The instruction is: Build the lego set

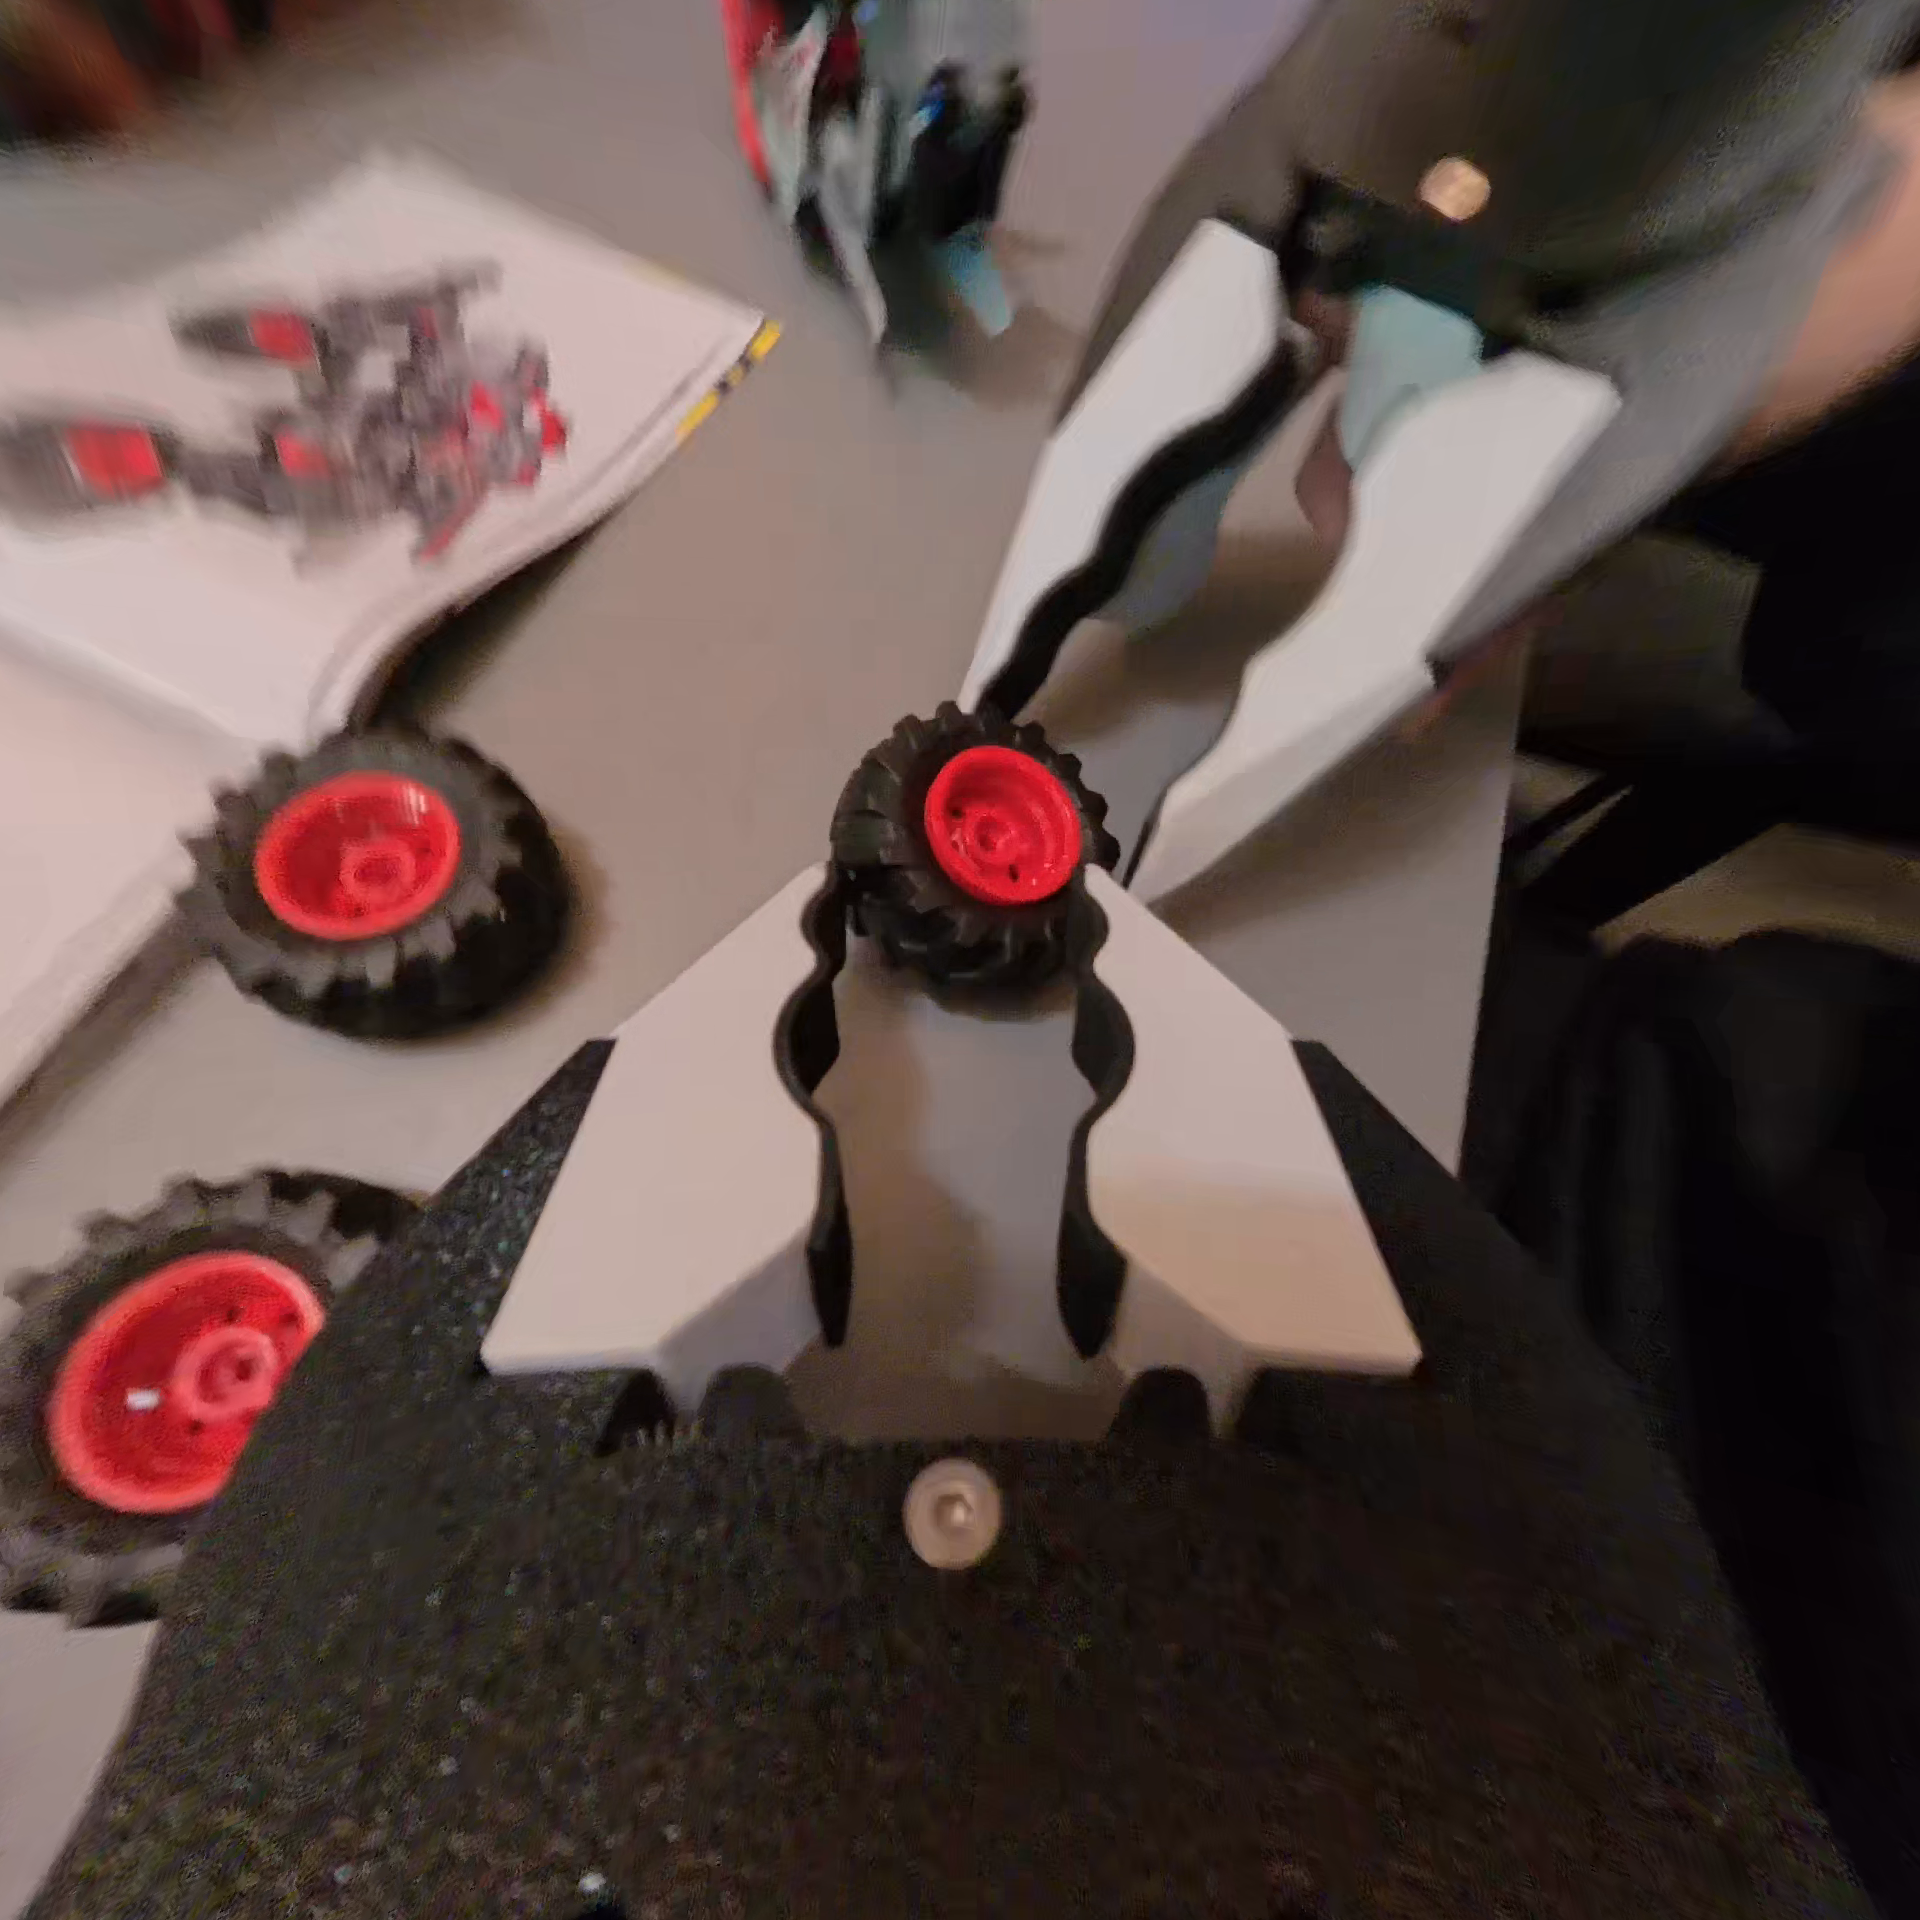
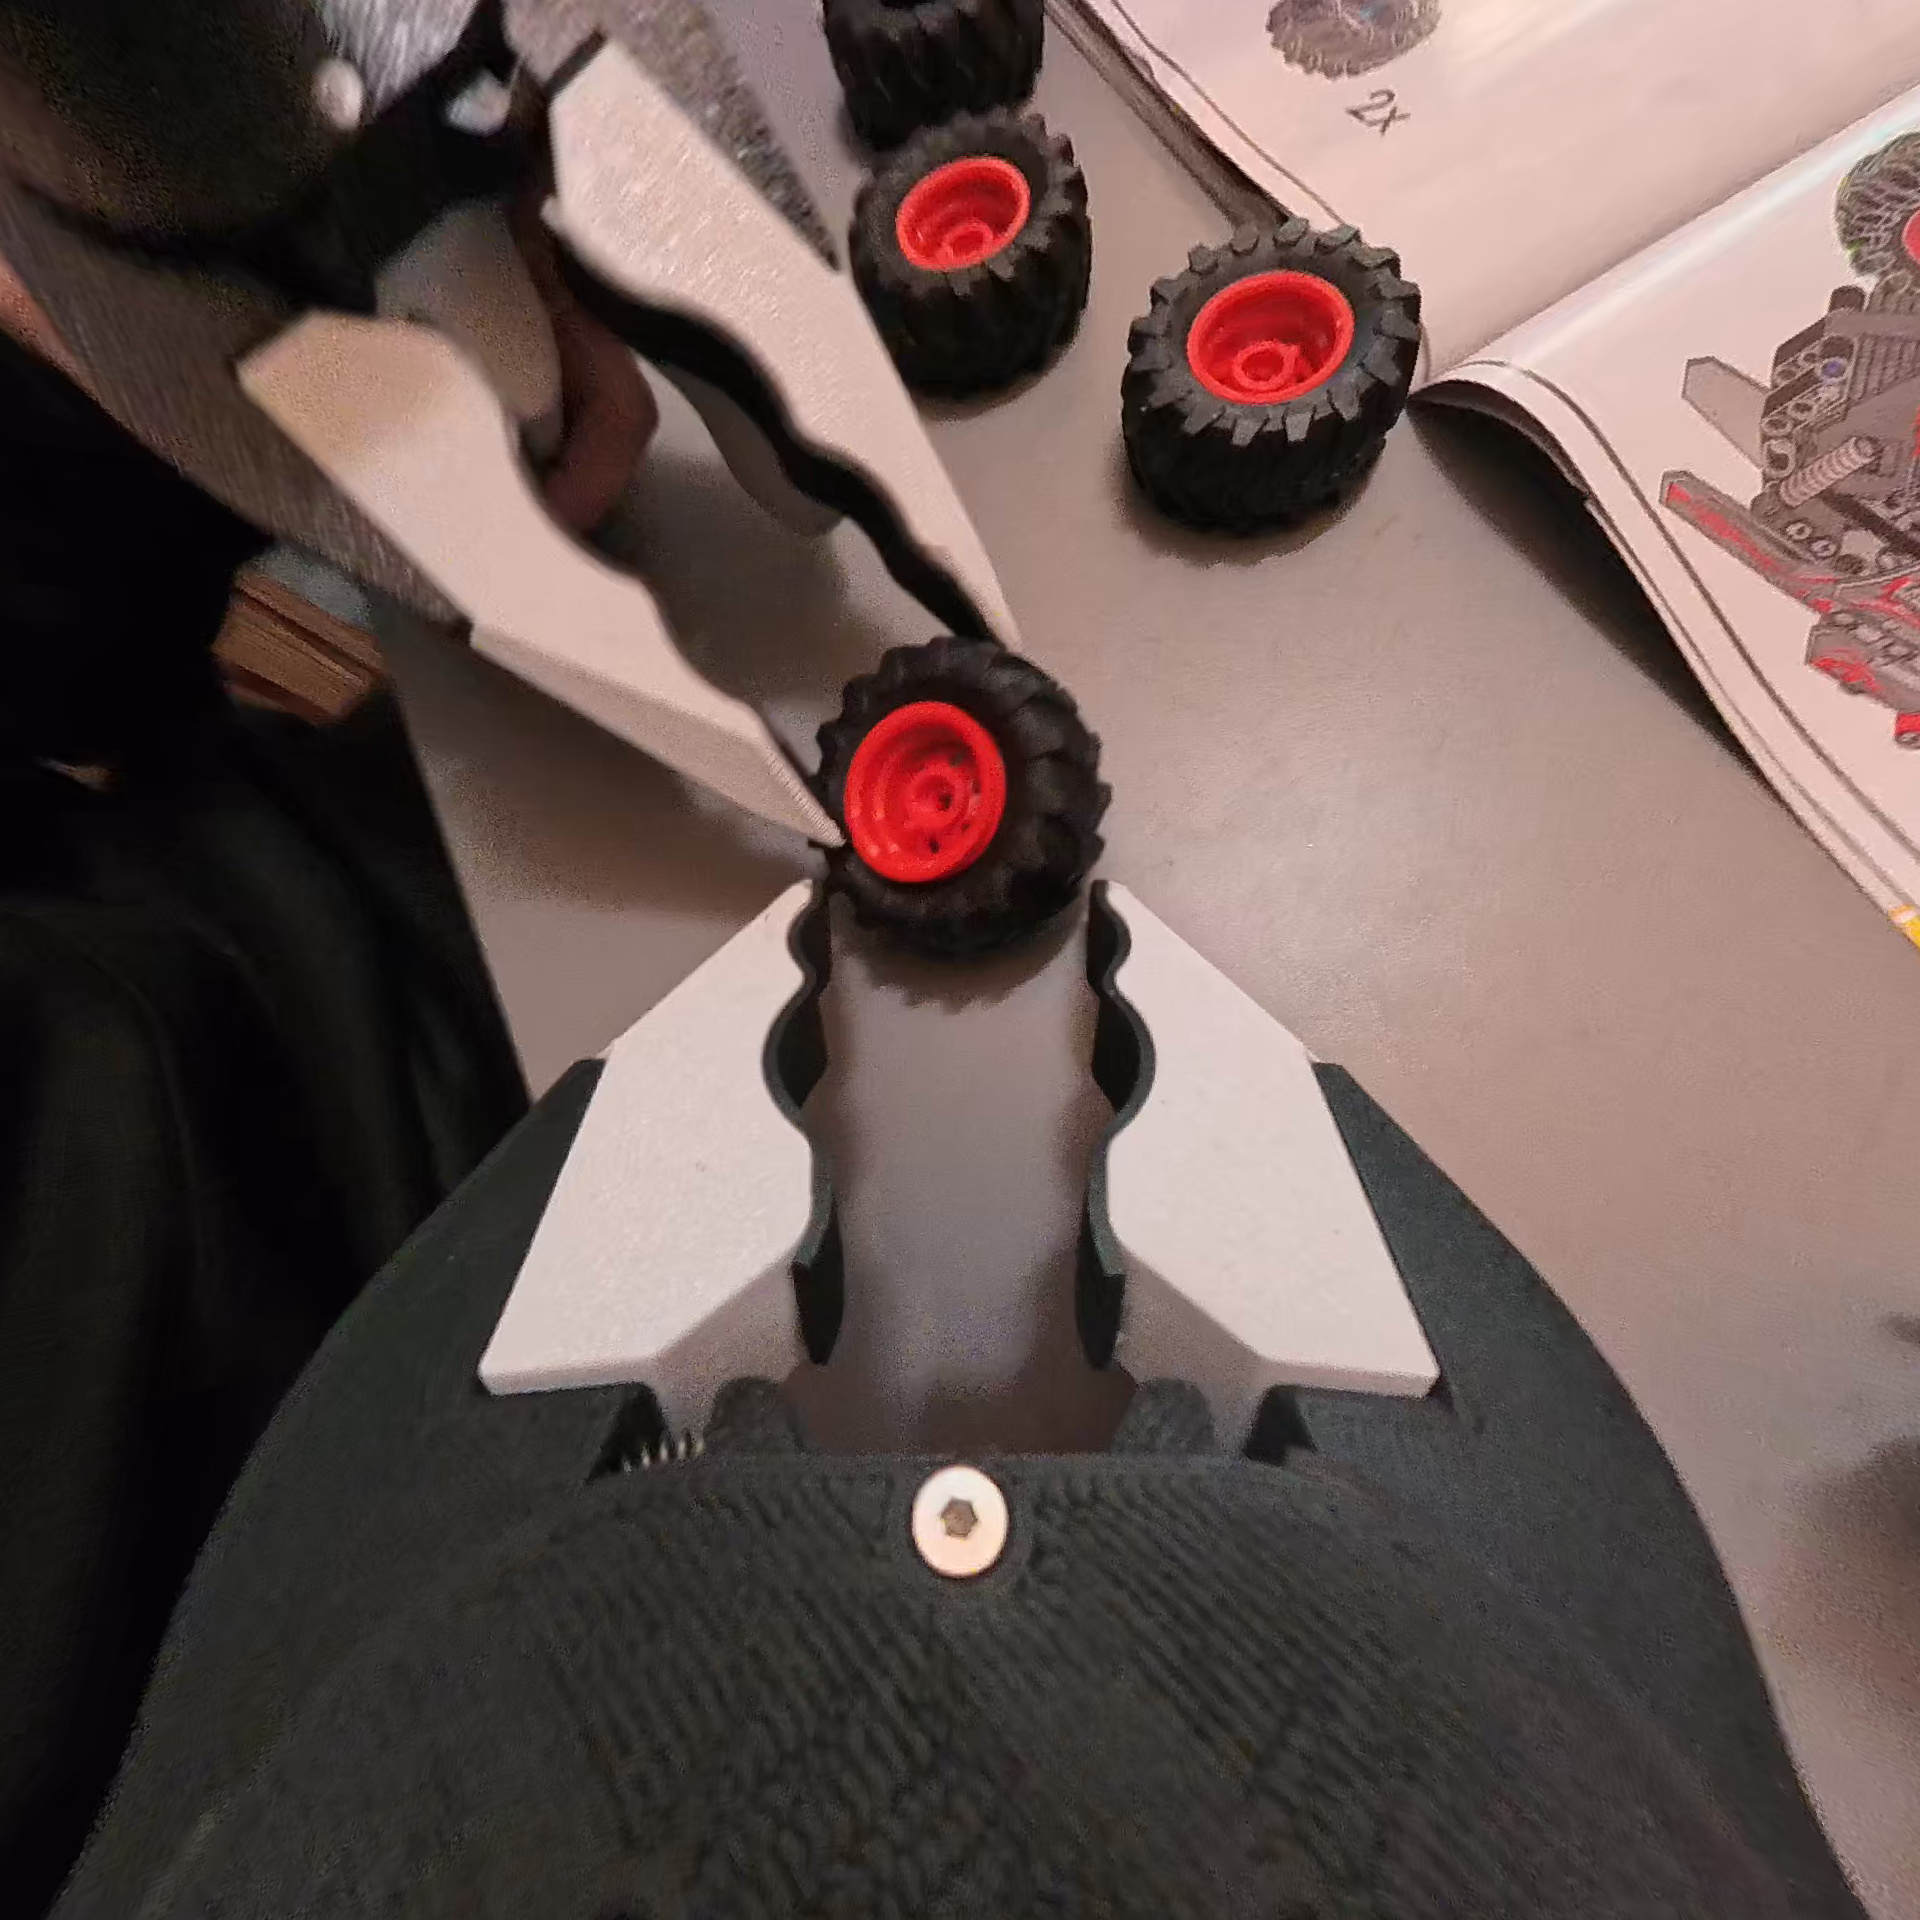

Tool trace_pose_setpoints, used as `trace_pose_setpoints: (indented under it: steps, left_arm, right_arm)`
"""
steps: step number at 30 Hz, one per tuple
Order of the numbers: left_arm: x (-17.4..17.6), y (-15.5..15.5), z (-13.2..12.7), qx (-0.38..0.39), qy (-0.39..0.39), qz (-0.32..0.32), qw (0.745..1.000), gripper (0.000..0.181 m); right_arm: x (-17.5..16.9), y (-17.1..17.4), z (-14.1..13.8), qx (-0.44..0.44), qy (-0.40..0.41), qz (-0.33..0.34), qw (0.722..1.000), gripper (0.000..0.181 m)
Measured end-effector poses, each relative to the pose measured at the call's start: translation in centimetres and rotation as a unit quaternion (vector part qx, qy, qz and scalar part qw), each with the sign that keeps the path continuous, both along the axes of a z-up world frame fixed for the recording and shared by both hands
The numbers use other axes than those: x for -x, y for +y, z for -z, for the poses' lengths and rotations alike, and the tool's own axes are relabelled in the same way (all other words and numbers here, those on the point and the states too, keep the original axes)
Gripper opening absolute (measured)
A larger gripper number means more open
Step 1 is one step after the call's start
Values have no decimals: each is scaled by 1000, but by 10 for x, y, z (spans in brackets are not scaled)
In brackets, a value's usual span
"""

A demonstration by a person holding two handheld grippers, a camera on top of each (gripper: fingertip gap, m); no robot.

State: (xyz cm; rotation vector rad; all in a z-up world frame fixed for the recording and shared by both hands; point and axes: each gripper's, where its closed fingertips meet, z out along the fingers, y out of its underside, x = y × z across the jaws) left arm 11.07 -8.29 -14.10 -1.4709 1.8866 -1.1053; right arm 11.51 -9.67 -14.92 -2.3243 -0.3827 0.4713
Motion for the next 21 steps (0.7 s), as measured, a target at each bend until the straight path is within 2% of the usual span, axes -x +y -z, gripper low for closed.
trace_pose_setpoints:
  steps: [1, 3, 5, 6, 7, 8, 10, 13, 15, 18, 19, 21]
  left_arm:
    - [3, -4, -3, -56, -27, 23, 998, 39]
    - [7, -12, -7, -198, -98, 72, 973, 39]
    - [12, -19, -9, -315, -148, 108, 931, 39]
    - [15, -21, -9, -351, -159, 120, 915, 39]
    - [18, -23, -8, -374, -165, 128, 903, 39]
    - [21, -21, -8, -383, -163, 125, 901, 38]
    - [29, -15, -4, -346, -133, 99, 923, 39]
    - [37, -19, -7, -274, -127, 90, 949, 57]
    - [37, -28, -10, -294, -141, 110, 939, 59]
    - [35, -23, 1, -395, -123, 121, 902, 35]
    - [35, -20, 5, -423, -118, 121, 890, 26]
    - [34, -18, 8, -456, -125, 118, 873, 24]
  right_arm:
    - [-1, 1, -5, -8, 29, 11, 999, 50]
    - [-2, 4, -11, -24, 67, 20, 997, 56]
    - [5, 0, -3, -23, 36, -23, 999, 58]
    - [15, -7, 2, -18, 15, -72, 997, 51]
    - [27, -12, -1, -34, 8, -112, 993, 30]
    - [31, -11, -2, -60, -24, -127, 990, 30]
    - [37, -12, -3, -124, -104, -160, 974, 29]
    - [44, -16, -4, -219, -216, -207, 929, 28]
    - [46, -17, -4, -274, -282, -216, 894, 28]
    - [43, -19, -3, -332, -399, -217, 827, 27]
    - [39, -19, 0, -331, -418, -207, 820, 27]
    - [35, -20, -4, -343, -415, -176, 824, 31]
